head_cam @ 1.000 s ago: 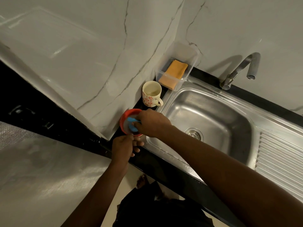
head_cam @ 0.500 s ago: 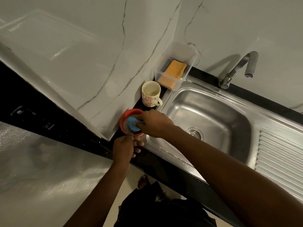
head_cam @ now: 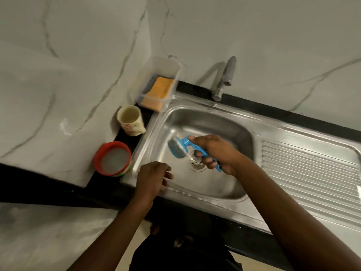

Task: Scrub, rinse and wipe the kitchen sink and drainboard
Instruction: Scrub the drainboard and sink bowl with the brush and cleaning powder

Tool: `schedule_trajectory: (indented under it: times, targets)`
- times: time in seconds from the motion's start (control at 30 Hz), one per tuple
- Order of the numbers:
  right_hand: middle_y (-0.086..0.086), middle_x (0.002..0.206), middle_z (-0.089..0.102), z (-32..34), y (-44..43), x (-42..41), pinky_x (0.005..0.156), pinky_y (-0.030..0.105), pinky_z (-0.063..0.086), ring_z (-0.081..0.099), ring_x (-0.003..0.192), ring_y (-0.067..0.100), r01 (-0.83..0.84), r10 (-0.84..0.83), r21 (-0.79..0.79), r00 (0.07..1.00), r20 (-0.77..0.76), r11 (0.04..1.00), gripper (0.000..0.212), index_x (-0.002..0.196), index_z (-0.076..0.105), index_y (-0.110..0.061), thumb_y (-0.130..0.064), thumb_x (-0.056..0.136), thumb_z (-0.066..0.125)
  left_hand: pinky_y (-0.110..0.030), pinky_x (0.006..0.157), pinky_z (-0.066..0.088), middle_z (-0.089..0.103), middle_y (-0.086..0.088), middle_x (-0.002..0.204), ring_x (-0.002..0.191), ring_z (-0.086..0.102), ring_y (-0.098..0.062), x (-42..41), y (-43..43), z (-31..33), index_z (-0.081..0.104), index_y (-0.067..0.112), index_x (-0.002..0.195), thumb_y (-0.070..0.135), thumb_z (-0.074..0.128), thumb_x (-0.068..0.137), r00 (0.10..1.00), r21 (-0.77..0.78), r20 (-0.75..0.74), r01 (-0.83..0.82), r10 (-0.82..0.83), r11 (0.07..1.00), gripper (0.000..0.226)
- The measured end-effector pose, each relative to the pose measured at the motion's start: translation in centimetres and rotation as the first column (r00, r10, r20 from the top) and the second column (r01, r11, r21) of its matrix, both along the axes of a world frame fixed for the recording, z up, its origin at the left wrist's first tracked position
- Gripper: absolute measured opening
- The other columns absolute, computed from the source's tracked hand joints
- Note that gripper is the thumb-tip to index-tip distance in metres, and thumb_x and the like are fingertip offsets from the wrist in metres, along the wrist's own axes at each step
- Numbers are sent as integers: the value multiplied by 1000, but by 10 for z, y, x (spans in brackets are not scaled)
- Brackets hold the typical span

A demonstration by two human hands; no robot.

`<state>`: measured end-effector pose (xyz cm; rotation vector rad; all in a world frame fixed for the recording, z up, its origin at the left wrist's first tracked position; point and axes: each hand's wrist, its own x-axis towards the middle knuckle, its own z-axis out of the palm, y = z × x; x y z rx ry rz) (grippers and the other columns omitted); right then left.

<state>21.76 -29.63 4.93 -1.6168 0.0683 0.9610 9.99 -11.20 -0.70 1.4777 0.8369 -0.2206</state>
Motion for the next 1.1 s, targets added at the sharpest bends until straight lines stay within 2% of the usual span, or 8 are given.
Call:
schedule_trajectory:
  times: [0.2, 0.33, 0.43, 0.7, 0.77, 0.87, 1.0, 1.1]
  targets:
    - [2, 71, 49, 17, -139, 6, 35, 17, 25, 28, 46, 8, 272, -272, -5, 962, -19, 962, 35, 108, 66, -14, -48, 100, 64, -30, 58, 45, 79, -5, 76, 60, 64, -19, 43, -100, 3, 76, 14, 86, 21, 63, 96, 955, 87, 72, 282, -288, 956, 18]
    - [0, 71, 52, 15, -239, 10, 36, 17, 27, 30, 48, 7, 476, -476, -24, 879, -10, 879, 41, 121, 65, -12, -48, 101, 62, -27, 55, 48, 79, -4, 79, 61, 65, -16, 65, -172, 9, 74, 10, 90, 22, 64, 97, 897, 107, 91, 423, -433, 900, 17]
    - [2, 74, 54, 3, -293, 13, 38, 18, 30, 34, 50, 8, 581, -582, -87, 813, 21, 809, 43, 127, 66, -14, -47, 101, 62, -23, 51, 46, 78, -5, 76, 59, 64, -17, 78, -213, 12, 74, 8, 89, 18, 64, 97, 876, 121, 107, 458, -470, 881, 17]
    - [6, 76, 56, -49, -349, 24, 41, 22, 32, 43, 49, 10, 726, -696, -186, 688, 208, 662, 34, 114, 70, -10, -41, 100, 66, -16, 51, 46, 79, 2, 77, 61, 66, -7, 95, -272, 12, 76, 17, 88, 22, 64, 97, 830, 182, 114, 522, -545, 833, 16]
    - [5, 80, 65, -68, -345, 35, 47, 25, 40, 52, 56, 12, 728, -637, -265, 683, 358, 632, 39, 119, 73, -11, -40, 95, 73, -15, 50, 45, 79, 1, 77, 60, 66, -7, 96, -279, 8, 76, 16, 88, 21, 64, 97, 837, 189, 117, 509, -534, 840, 15]
    - [0, 100, 76, -91, -318, 44, 74, 30, 53, 71, 87, 17, 684, -428, -427, 715, 552, 592, 37, 122, 75, -19, -40, 91, 76, -16, 49, 45, 79, -5, 77, 58, 64, -10, 94, -281, 1, 76, 10, 87, 18, 64, 98, 866, 195, 112, 462, -488, 865, 17]
    - [-3, 101, 77, -100, -249, 36, 81, 40, 62, 75, 89, 17, 496, -149, -420, 763, 629, 760, 32, 127, 70, -33, -45, 98, 64, -22, 51, 46, 77, -8, 74, 55, 62, -12, 91, -282, -11, 75, 9, 85, 18, 64, 99, 894, 213, 83, 417, -441, 884, 20]
    - [7, 119, 73, -104, -244, 27, 85, 40, 59, 71, 100, 27, 347, 183, -603, 741, 645, 718, 47, 149, 53, -33, -44, 103, 57, -28, 56, 49, 78, -4, 75, 59, 65, -14, 92, -281, -16, 75, 12, 87, 23, 64, 100, 883, 238, 52, 443, -467, 864, 20]
